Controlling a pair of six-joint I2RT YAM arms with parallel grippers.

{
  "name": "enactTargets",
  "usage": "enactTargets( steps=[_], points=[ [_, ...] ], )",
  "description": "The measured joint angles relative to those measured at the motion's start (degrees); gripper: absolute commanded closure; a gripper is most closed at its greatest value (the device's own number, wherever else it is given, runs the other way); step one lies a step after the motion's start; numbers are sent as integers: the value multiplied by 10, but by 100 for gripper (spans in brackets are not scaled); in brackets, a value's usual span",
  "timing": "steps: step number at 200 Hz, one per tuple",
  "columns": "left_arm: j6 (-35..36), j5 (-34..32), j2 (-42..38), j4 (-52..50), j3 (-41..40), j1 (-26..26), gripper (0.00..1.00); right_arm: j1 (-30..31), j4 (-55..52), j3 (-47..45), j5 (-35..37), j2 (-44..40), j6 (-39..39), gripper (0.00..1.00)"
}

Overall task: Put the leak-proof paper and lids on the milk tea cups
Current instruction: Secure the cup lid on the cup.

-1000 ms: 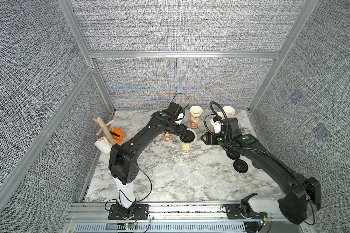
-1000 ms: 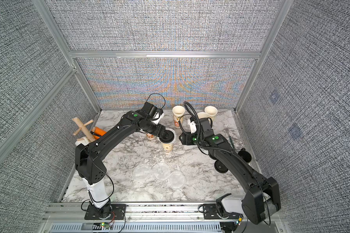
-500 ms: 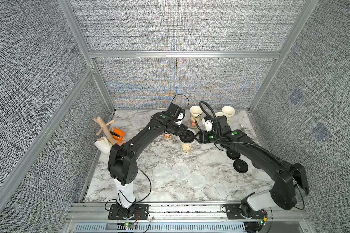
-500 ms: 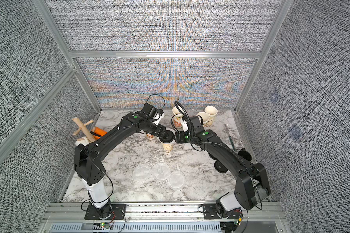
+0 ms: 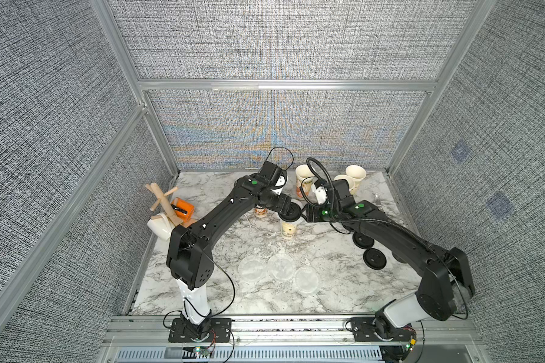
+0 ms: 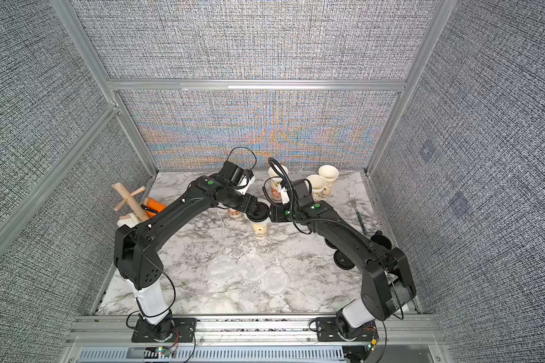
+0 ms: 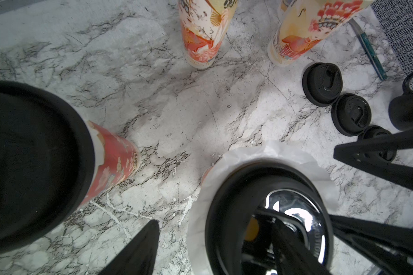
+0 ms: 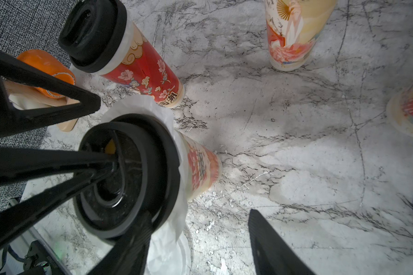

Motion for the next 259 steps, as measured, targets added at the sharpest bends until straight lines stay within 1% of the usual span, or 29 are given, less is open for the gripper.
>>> enactTargets(
  steps=[130, 160, 181, 259],
  points=[
    [-10, 8, -23, 54, -56, 0, 26, 2, 11, -6, 23, 1, 6, 35],
    [-13, 9, -30, 68, -71, 0, 26, 2, -29, 15, 36, -22, 3, 35],
    [-14, 8, -35, 75, -79, 0, 26, 2, -33, 37, 36, -30, -1, 35],
    [-16, 6, -42, 85, -90, 0, 26, 3, -37, 48, 26, 25, -2, 36]
  ],
)
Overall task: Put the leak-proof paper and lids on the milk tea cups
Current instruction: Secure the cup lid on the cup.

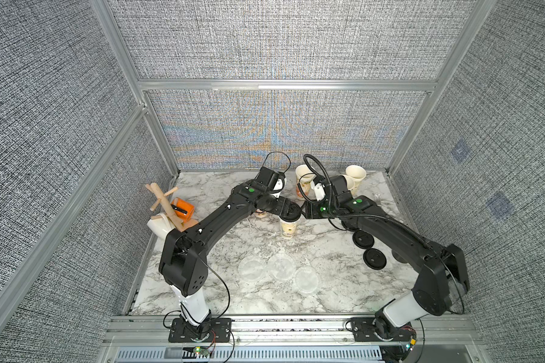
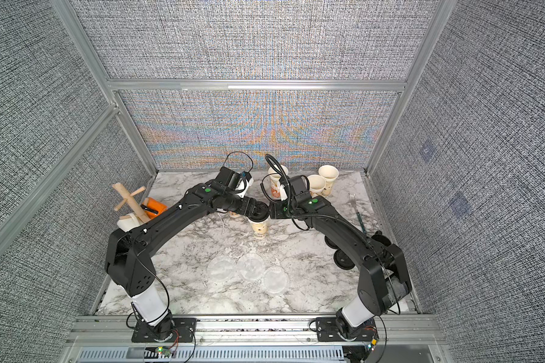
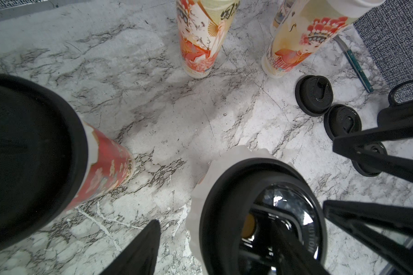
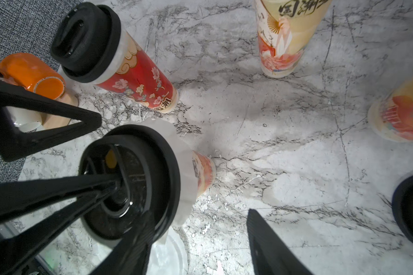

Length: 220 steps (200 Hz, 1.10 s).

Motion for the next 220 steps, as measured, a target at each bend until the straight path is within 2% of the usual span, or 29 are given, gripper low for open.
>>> enactTargets(
  steps=[52, 114, 160, 220],
  points=[
    [0, -4, 2, 0, 0, 0, 27, 0, 24, -6, -2, 20, 4, 40],
    [-1, 0, -1, 11, -10, 0, 27, -1, 129, -67, 0, 16, 22, 40],
    [-3, 7, -3, 23, -18, -2, 27, 2, 46, -21, 13, -16, 13, 40],
    [-6, 9, -4, 25, -20, -1, 27, 23, 28, 15, -5, -3, 4, 40]
  ],
)
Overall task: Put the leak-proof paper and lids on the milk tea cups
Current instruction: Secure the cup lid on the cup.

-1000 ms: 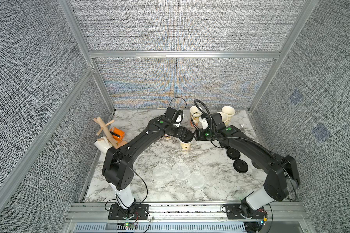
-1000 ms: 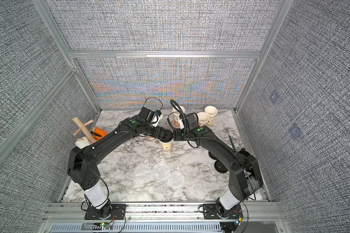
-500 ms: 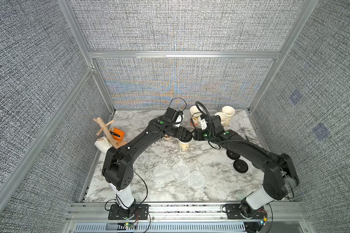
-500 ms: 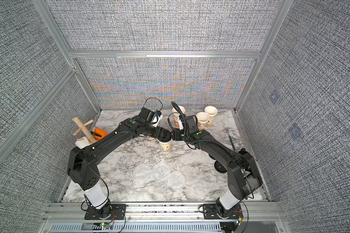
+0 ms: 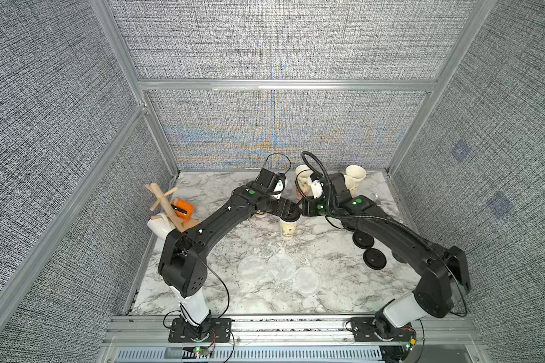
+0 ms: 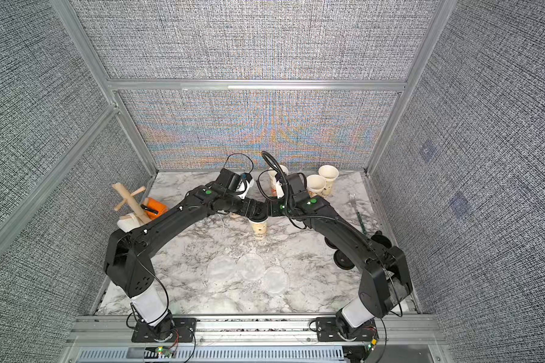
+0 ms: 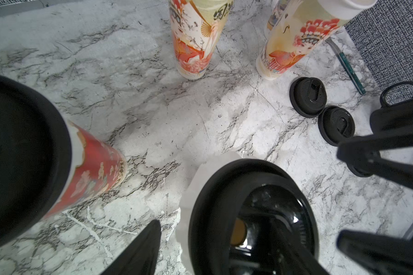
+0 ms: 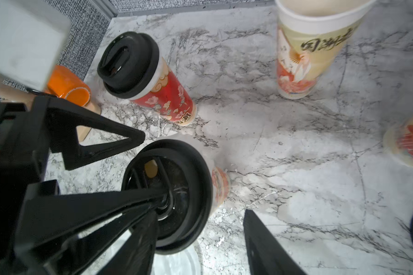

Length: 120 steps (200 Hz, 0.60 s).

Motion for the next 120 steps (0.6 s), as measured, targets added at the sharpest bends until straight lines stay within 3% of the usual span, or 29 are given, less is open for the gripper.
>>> enactTargets(
  steps=[68, 120],
  points=[
    [4, -8, 3, -25, 18, 4, 27, 7, 20, 6, -19, 46, 8, 40],
    [23, 0, 14, -94, 79, 3, 27, 8, 60, -16, -19, 45, 16, 41]
  ],
)
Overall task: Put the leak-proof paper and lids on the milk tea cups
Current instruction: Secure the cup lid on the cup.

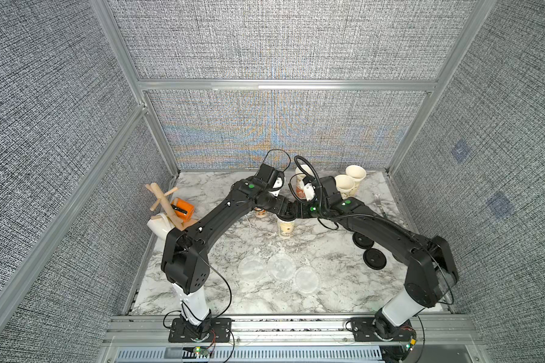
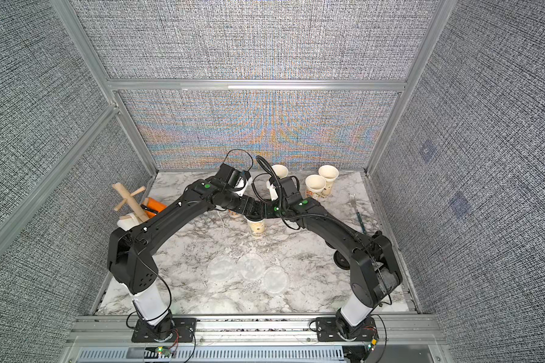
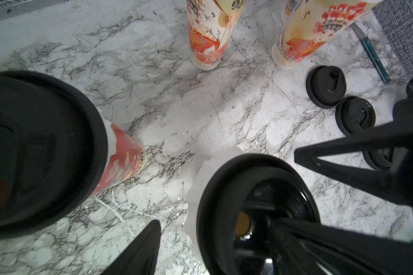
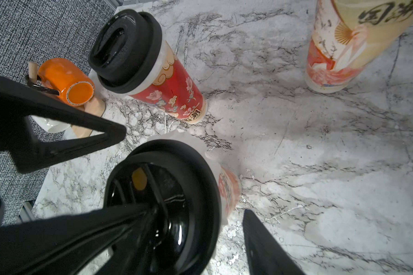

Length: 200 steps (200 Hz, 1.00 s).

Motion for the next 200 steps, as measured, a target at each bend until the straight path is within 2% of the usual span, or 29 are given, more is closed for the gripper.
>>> enactTargets(
  steps=[32, 62, 95, 138, 200],
  points=[
    [7, 26, -15, -10, 30, -2, 27, 0, 7, -4, 1, 0, 4, 42],
    [2, 24, -59, -7, 18, -2, 29, 0, 7, -5, 2, -1, 6, 42],
    [-39, -37, -90, -14, -38, -2, 39, 0, 6, -5, 7, -3, 6, 42],
    [-90, -78, -83, -22, -69, 0, 40, 1, 6, -5, 9, -3, 6, 43],
    [-113, -84, -56, -11, -67, 1, 41, 1, 6, -5, 9, -3, 5, 43]
  ],
)
